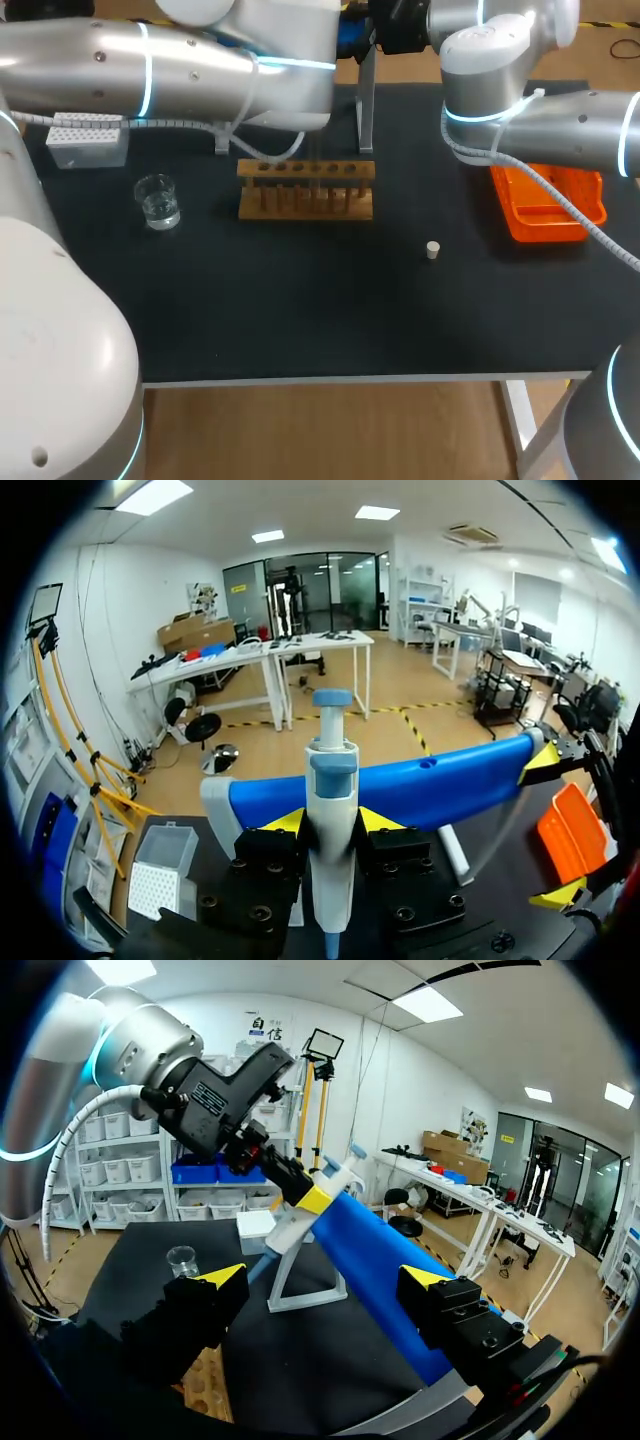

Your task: Invert the test tube, pick up the pipette, mount the tip to pipette, aspirate from beaker and dispense into the tube, eject the tip, return the pipette, and cap with the stopper.

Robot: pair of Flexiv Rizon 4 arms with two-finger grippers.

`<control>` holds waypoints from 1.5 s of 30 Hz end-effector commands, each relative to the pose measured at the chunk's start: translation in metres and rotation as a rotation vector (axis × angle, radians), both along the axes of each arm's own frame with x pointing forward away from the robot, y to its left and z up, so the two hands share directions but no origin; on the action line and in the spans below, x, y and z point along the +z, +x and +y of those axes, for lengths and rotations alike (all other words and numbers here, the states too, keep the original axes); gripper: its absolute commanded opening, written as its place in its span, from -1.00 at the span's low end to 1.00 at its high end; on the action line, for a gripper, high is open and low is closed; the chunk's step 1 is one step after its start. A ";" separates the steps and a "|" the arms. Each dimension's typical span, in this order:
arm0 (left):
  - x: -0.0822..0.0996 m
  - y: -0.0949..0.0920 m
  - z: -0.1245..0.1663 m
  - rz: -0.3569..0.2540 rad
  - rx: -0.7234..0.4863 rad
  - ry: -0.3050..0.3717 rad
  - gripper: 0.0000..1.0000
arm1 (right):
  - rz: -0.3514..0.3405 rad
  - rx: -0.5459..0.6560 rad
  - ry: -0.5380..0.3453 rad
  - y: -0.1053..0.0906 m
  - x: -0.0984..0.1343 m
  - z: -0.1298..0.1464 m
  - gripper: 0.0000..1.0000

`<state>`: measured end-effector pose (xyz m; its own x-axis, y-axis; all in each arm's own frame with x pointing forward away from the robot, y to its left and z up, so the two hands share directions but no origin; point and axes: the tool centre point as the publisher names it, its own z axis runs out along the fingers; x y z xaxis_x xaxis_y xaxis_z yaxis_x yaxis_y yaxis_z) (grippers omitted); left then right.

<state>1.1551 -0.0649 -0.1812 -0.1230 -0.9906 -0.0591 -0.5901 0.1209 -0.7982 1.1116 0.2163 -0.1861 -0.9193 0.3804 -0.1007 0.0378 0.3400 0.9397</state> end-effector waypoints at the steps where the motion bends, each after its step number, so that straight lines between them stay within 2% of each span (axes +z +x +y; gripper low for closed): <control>1: 0.002 0.005 -0.003 0.029 0.008 0.012 -1.00 | 0.003 0.004 -0.002 0.001 0.001 -0.001 1.00; 25: -0.015 0.004 0.000 0.078 0.038 0.028 -1.00 | 0.003 0.004 -0.002 0.001 0.001 -0.001 1.00; 26: -0.015 0.004 0.000 0.078 0.039 0.027 -0.11 | 0.003 0.004 -0.002 0.001 0.001 -0.001 1.00; 27: -0.015 0.003 0.000 0.081 0.047 0.025 1.00 | 0.003 0.004 -0.002 0.001 0.001 -0.001 1.00; 37: -0.008 -0.007 0.002 0.080 0.056 0.024 1.00 | 0.003 0.004 -0.002 0.001 0.001 -0.001 1.00; 45: 0.017 -0.022 -0.002 0.041 0.021 0.030 1.00 | 0.003 0.004 -0.002 0.001 0.001 -0.001 1.00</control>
